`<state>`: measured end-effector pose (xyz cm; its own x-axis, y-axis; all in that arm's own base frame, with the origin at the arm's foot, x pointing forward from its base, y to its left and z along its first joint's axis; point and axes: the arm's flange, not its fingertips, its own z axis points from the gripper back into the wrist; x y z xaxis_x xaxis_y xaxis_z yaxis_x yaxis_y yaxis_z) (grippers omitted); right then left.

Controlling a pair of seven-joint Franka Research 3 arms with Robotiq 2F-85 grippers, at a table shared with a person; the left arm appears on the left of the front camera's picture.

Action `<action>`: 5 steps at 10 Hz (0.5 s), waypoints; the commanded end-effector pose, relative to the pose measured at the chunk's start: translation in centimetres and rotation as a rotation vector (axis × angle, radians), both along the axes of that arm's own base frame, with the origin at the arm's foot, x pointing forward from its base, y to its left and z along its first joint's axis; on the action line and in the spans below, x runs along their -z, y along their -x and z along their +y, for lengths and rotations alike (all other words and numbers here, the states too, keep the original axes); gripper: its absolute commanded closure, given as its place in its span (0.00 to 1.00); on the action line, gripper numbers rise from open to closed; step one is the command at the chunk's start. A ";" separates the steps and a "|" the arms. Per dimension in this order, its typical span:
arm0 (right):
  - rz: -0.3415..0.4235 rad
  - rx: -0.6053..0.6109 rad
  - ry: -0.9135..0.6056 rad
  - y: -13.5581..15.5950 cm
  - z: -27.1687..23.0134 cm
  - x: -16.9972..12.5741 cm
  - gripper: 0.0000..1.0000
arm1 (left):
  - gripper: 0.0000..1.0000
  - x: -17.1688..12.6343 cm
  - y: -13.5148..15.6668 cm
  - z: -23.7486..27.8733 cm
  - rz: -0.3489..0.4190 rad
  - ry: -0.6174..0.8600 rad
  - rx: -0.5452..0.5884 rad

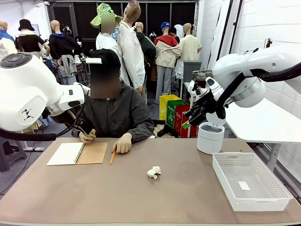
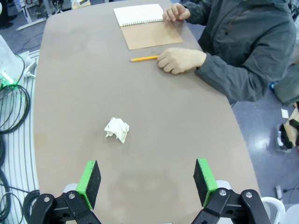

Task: Sort the paper based on its condition.
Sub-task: If a person hands you a paper, place it in the Organizing basket , and if it's crumpled, put it in the Trash can.

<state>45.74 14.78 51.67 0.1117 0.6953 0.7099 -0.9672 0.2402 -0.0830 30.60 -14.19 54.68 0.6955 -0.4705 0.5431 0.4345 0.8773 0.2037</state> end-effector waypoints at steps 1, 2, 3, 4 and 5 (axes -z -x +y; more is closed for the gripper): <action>0.006 0.000 -0.010 0.0 0.0 -0.1 0.00 | 0.00 0.0 0.0 0.1 0.001 -0.008 0.009; 0.006 0.000 -0.010 0.0 0.0 -0.1 0.00 | 0.00 0.0 0.0 0.1 0.001 -0.008 0.009; 0.006 0.000 -0.010 0.0 0.0 -0.1 0.00 | 0.00 0.0 0.0 0.1 0.001 -0.008 0.009; 0.006 0.000 -0.010 0.0 0.0 -0.1 0.00 | 0.00 0.0 0.0 0.1 0.001 -0.008 0.009; 0.000 0.000 0.000 0.0 0.0 0.0 0.00 | 0.00 0.0 0.0 0.1 0.001 -0.008 0.009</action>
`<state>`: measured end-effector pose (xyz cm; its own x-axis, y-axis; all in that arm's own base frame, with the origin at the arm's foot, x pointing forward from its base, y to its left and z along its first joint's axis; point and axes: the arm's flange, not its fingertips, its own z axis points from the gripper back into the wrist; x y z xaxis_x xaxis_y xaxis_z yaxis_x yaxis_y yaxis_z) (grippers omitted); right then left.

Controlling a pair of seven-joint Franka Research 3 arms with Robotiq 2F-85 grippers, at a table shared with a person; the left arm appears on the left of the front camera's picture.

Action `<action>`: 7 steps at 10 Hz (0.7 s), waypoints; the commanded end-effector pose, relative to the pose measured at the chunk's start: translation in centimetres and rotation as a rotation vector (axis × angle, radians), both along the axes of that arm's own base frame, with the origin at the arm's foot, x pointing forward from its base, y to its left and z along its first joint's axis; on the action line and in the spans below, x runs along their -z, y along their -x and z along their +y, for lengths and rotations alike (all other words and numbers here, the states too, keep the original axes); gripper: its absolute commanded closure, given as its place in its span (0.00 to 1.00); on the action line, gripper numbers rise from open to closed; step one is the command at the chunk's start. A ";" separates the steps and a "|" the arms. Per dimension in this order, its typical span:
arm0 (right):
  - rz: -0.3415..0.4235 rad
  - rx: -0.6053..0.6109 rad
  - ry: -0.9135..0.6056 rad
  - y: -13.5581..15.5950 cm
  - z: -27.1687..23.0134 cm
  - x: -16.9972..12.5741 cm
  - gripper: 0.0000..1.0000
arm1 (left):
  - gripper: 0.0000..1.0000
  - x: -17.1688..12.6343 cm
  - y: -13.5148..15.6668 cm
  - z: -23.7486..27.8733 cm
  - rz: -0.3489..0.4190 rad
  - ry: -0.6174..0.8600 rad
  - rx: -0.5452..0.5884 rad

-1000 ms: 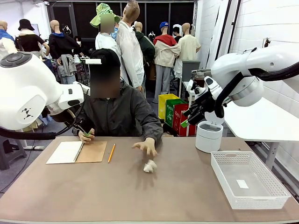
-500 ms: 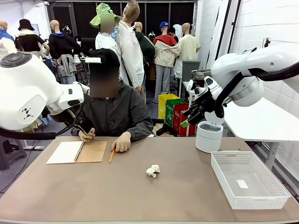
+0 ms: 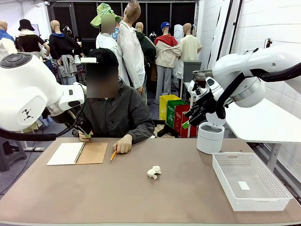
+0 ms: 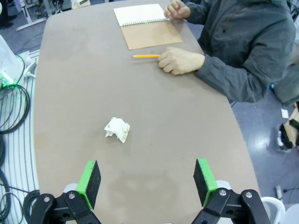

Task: Sort the paper based on its condition.
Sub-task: If a person hands you a paper, place it in the Organizing basket , and if it's crumpled, put it in the Trash can.

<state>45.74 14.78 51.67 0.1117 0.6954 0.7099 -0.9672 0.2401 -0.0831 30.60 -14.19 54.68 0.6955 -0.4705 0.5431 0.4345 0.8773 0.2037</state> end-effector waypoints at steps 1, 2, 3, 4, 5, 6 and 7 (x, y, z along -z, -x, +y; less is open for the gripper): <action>0.001 0.015 0.048 0.0 0.8 -0.2 0.00 | 0.00 0.0 0.0 0.1 0.001 -0.008 0.009; 0.004 0.025 0.107 -0.1 2.2 -0.5 0.00 | 0.00 0.0 0.0 0.1 0.001 -0.008 0.009; 0.018 0.027 0.159 -0.2 3.7 -0.6 0.00 | 0.00 0.0 0.0 0.1 0.001 -0.008 0.009; 0.032 0.032 0.232 -0.3 5.3 -0.4 0.00 | 0.00 0.0 0.0 0.1 0.001 -0.008 0.009; 0.051 0.049 0.307 -0.5 7.2 0.1 0.00 | 0.00 0.0 0.0 0.1 0.001 -0.008 0.009; 0.088 0.040 0.358 -0.5 8.8 0.8 0.00 | 0.00 0.0 0.0 0.1 0.001 -0.008 0.009; 0.129 0.031 0.402 -0.6 10.2 1.8 0.00 | 0.00 0.0 0.0 0.1 0.001 -0.008 0.009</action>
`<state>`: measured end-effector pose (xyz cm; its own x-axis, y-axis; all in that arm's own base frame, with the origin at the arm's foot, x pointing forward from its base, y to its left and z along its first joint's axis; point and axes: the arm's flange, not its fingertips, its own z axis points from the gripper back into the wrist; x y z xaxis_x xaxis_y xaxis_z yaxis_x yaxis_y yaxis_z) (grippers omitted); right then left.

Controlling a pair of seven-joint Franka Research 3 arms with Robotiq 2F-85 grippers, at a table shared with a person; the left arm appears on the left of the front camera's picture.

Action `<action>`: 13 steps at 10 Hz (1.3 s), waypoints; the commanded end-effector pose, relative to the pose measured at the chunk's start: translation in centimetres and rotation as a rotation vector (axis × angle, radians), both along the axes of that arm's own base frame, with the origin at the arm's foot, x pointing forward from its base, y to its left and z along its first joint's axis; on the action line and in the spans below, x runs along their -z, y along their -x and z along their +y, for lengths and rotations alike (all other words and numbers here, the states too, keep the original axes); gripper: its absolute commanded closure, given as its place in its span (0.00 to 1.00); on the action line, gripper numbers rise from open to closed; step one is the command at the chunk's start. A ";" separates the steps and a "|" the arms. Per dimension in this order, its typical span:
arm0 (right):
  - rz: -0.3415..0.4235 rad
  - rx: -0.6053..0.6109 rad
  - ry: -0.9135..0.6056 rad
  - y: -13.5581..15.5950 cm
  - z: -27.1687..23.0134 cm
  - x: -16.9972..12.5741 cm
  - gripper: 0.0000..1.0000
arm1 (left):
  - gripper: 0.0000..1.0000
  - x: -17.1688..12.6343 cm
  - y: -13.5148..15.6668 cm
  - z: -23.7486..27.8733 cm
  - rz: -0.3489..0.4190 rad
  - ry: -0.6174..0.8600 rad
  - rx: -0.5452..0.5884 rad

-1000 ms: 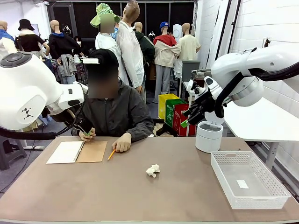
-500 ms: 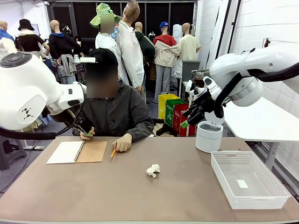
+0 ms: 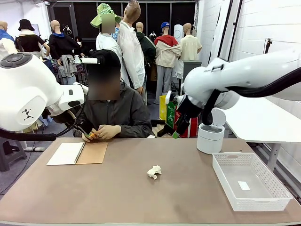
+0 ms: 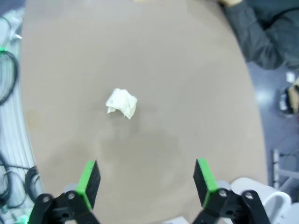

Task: Sort the paper based on its condition.
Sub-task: If a person hands you a paper, place it in the Organizing basket , and if it's crumpled, put it in the Trash can.

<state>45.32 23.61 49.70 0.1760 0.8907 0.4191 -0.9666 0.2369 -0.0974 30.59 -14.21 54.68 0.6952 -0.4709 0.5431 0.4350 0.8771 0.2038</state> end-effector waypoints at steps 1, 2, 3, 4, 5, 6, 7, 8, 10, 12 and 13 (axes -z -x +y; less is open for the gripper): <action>0.083 0.006 0.082 -1.2 2.5 0.9 0.00 | 0.00 0.0 0.0 0.1 0.001 -0.008 0.008; 0.101 -0.001 0.102 -1.3 3.4 2.1 0.00 | 0.00 0.0 0.0 0.1 0.001 -0.008 0.008; 0.111 0.007 0.115 -1.5 3.8 3.1 0.00 | 0.00 0.0 0.0 0.1 0.001 -0.008 0.008; 0.126 0.012 0.120 -1.4 4.0 3.7 0.00 | 0.00 0.0 0.0 0.1 0.001 -0.008 0.008; 0.137 0.027 0.115 -1.4 3.7 4.1 0.00 | 0.00 0.0 0.0 0.1 0.001 -0.008 0.008; 0.127 0.037 0.091 -1.3 2.5 3.5 0.00 | 0.00 0.0 0.0 0.1 0.001 -0.008 0.008; 0.123 0.001 0.102 -1.2 3.7 4.6 0.00 | 0.00 0.0 0.0 0.1 0.001 -0.008 0.008; 0.123 0.001 0.102 -1.2 3.7 4.6 0.00 | 0.00 0.0 0.0 0.1 0.001 -0.008 0.008; 0.123 0.001 0.102 -1.2 3.7 4.6 0.00 | 0.00 0.0 0.0 0.1 0.001 -0.008 0.008; 0.124 0.024 0.123 -1.3 4.9 5.1 0.00 | 0.00 0.0 0.0 0.1 0.001 -0.008 0.008; 0.120 0.048 0.165 -1.4 6.3 6.1 0.00 | 0.00 0.0 0.0 0.1 0.001 -0.008 0.008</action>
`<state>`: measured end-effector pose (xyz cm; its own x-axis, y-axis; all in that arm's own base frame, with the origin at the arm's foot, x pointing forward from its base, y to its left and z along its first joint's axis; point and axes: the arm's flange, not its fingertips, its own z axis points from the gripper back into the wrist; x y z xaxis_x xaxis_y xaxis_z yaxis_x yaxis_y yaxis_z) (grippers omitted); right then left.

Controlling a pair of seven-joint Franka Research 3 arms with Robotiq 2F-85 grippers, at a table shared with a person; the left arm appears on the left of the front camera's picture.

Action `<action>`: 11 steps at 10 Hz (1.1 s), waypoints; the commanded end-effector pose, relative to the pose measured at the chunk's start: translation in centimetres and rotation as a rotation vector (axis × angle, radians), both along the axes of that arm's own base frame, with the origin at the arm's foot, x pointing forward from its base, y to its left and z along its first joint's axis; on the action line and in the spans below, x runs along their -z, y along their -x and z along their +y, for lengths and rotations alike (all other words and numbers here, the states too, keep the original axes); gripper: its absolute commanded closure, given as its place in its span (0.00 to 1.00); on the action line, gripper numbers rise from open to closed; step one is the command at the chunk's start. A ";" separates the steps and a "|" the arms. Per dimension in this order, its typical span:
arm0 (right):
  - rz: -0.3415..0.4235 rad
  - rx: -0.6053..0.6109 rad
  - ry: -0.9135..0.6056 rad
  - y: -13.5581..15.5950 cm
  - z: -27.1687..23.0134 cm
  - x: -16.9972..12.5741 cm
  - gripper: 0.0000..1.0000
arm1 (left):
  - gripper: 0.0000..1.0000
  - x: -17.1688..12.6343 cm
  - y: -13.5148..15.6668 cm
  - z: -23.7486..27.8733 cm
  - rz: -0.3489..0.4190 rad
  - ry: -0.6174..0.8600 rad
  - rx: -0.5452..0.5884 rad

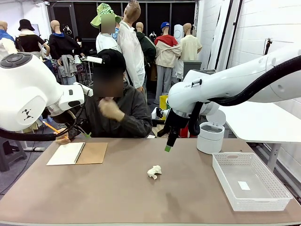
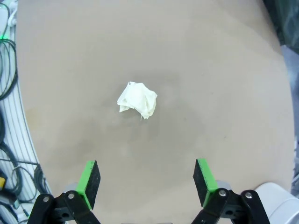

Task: Sort the paper based on its condition.
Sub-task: If a person hands you a paper, place it in the Organizing basket , and if it's crumpled, put it in the Trash can.

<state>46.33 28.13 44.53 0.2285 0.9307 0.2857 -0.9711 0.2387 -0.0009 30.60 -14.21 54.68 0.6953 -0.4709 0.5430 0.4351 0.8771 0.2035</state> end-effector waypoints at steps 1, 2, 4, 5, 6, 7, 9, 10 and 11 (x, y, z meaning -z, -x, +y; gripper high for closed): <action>-0.005 0.043 0.087 -0.4 2.9 1.8 0.00 | 0.00 0.0 0.0 0.1 0.001 -0.009 0.008; -0.002 0.050 0.112 -0.5 3.8 2.3 0.00 | 0.00 0.0 0.0 0.1 0.001 -0.009 0.008; 0.019 0.036 0.145 -0.6 5.5 3.5 0.00 | 0.00 0.0 0.0 0.1 0.001 -0.009 0.008; 0.027 0.024 0.154 -0.6 6.2 4.2 0.00 | 0.00 0.0 0.0 0.1 0.001 -0.009 0.008; 0.028 0.017 0.160 -0.7 6.7 4.9 0.00 | 0.00 0.0 0.0 0.1 0.001 -0.009 0.008; 0.033 0.008 0.168 -0.6 7.4 5.6 0.00 | 0.00 0.0 0.0 0.1 0.001 -0.009 0.008; 0.023 -0.001 0.202 -0.3 8.3 6.8 0.00 | 0.00 0.0 0.0 0.1 0.001 -0.009 0.008; 0.034 -0.006 0.216 -0.1 8.5 7.2 0.00 | 0.00 0.0 0.0 0.1 0.001 -0.009 0.008; 0.035 -0.010 0.225 0.1 8.8 7.5 0.00 | 0.00 0.0 0.0 0.1 0.001 -0.009 0.008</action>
<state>46.07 36.17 36.95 0.2096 0.9731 0.0961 -0.9775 0.2111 -0.0054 30.59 -14.21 54.68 0.6952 -0.4709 0.5430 0.4353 0.8770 0.2033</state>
